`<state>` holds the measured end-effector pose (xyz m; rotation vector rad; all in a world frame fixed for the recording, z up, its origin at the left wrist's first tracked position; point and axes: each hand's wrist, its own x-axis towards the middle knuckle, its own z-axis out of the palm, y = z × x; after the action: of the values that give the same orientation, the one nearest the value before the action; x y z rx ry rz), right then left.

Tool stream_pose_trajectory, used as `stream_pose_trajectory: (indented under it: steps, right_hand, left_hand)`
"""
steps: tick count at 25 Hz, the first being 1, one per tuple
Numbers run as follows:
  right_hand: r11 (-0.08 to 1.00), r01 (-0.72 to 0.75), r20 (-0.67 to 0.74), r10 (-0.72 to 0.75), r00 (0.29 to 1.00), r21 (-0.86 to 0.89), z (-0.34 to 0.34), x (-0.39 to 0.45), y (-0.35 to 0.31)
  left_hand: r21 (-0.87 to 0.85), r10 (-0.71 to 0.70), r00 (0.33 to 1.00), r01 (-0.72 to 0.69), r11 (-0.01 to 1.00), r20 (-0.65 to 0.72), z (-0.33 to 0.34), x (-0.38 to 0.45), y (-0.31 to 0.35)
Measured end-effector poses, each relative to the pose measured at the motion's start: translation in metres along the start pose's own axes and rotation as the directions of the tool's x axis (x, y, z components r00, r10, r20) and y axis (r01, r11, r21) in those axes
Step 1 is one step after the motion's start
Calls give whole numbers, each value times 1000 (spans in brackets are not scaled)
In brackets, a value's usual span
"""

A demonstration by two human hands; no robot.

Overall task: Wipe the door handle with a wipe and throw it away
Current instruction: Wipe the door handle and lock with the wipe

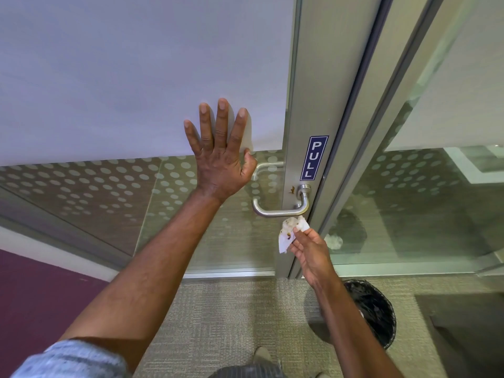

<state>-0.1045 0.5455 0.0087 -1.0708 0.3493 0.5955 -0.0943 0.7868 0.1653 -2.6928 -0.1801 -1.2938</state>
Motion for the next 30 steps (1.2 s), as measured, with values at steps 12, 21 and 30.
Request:
stream_pose_trajectory:
  steps: [12, 21, 30]
  right_hand:
    - [959, 260, 213, -231, 949, -117, -16, -50, -74]
    - [797, 518, 295, -437, 850, -311, 36, -58, -92]
    - [890, 407, -30, -421, 907, -205, 78, -31, -80]
  left_hand:
    - [-12, -8, 1000, 8, 1000, 27, 0, 0, 1]
    - [-13, 0, 1000, 0, 1000, 11, 2, -1, 0]
    - [-9, 9, 1000, -9, 1000, -24, 4, -1, -1]
